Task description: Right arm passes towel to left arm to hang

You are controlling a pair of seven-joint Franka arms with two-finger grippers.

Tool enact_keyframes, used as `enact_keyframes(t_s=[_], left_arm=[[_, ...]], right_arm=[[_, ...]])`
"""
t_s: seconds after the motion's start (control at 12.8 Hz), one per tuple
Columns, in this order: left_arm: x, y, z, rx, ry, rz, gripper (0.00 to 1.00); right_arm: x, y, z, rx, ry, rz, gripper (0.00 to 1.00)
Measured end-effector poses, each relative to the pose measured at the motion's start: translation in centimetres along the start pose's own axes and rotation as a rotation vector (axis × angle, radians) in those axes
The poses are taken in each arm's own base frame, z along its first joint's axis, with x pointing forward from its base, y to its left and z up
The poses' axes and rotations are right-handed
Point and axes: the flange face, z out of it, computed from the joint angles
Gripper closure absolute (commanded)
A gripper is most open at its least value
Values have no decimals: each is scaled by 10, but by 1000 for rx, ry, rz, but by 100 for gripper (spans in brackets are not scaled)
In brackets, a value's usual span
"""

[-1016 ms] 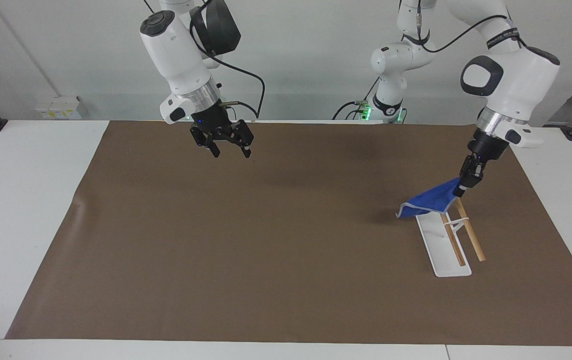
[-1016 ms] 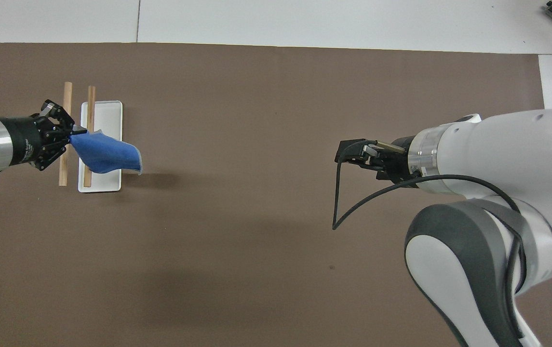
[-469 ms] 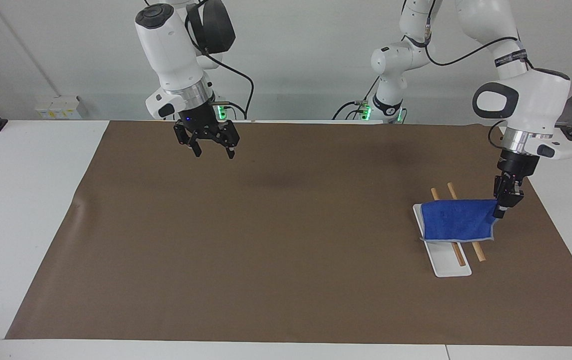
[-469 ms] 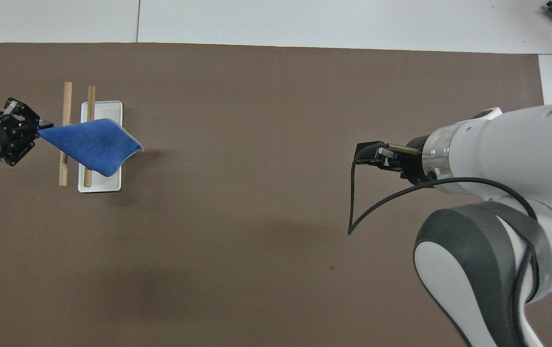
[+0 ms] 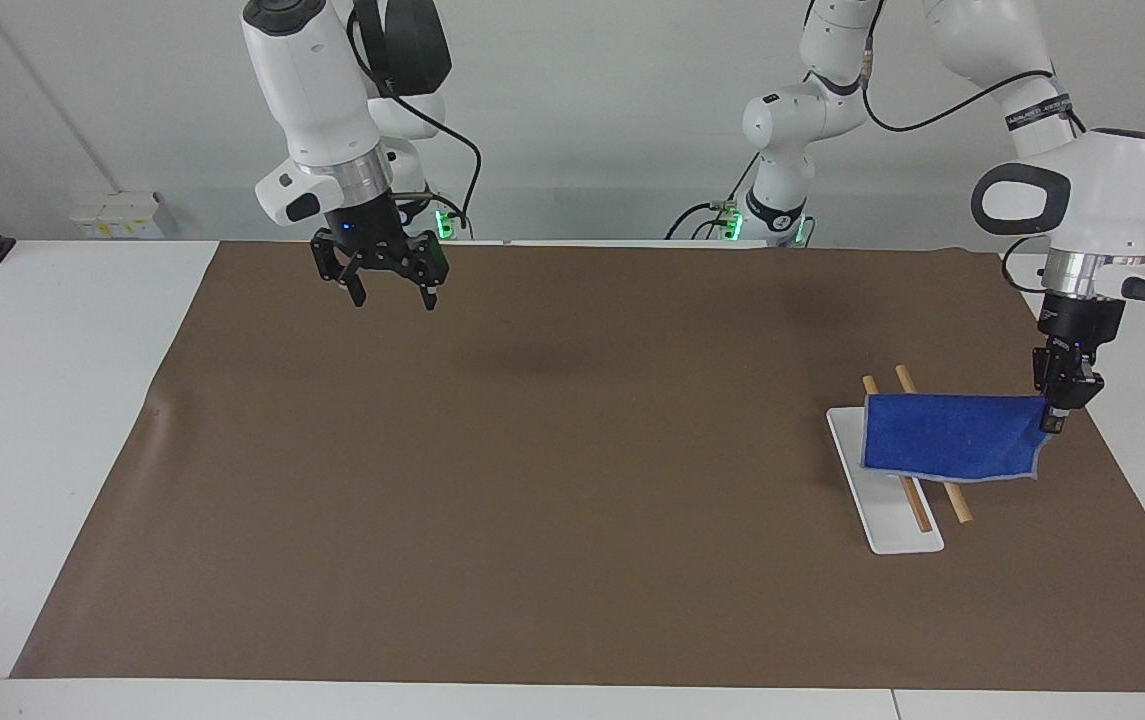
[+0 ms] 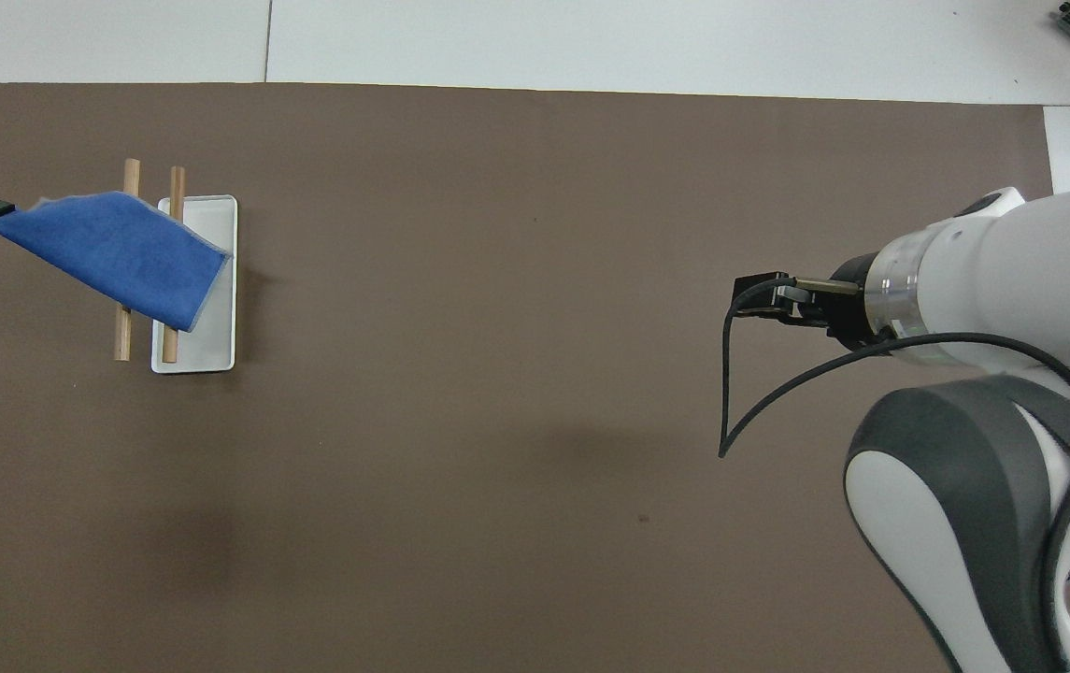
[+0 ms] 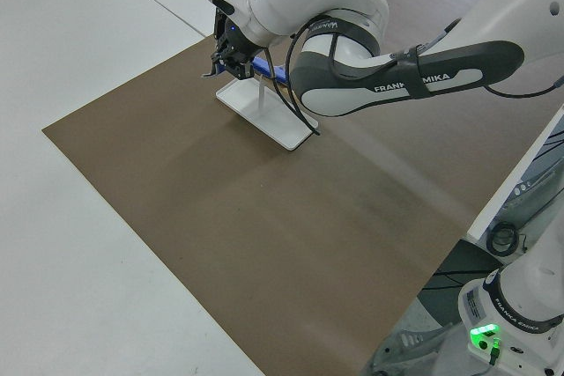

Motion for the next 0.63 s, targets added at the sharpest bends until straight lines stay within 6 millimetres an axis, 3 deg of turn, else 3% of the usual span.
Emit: enact_keyframes(t_s=[0.31,0.63], left_arm=[[-9,-22,20,50,-29,-3,100],[-16,-32,29,73,-44,-2,100]], right_arm=[[10,38,-21,-56,-1,30,0],[13,48,-40,-109,5,30,0]])
